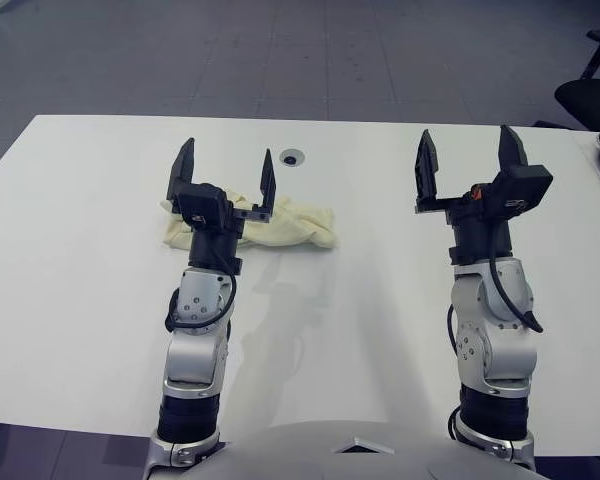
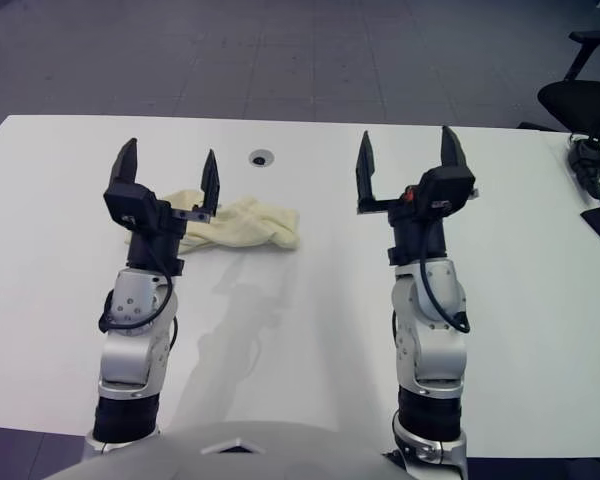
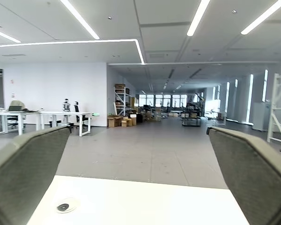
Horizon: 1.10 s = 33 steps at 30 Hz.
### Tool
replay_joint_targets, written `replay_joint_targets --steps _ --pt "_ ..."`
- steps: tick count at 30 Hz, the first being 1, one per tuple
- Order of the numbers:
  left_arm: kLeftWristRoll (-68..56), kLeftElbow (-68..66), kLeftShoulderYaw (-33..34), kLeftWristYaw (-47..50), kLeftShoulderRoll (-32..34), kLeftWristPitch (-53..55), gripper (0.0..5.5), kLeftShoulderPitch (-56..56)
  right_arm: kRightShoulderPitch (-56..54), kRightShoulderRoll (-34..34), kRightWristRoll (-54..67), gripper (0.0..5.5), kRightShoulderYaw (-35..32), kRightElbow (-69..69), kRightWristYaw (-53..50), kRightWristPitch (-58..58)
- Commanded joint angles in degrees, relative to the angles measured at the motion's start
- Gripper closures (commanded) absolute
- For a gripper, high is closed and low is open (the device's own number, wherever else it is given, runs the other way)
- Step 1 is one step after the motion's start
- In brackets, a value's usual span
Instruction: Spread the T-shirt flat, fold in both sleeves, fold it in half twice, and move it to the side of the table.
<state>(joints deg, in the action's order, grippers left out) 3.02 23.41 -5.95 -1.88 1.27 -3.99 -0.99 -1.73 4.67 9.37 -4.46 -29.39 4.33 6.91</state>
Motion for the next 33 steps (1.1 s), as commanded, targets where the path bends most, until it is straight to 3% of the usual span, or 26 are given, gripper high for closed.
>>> replay_joint_targets --steps 1,33 --pt "-0.1 -0.5 0.0 -0.4 0.2 -0.3 0.12 0.8 -0.4 0.3 1.3 0.1 -0.1 -0.3 0.4 1.9" --pt "0.9 -1.9 0.4 -0.4 0.5 -1.5 0.12 1.2 -0.2 0.6 -3.5 0.1 3.6 0.4 0.9 -0.6"
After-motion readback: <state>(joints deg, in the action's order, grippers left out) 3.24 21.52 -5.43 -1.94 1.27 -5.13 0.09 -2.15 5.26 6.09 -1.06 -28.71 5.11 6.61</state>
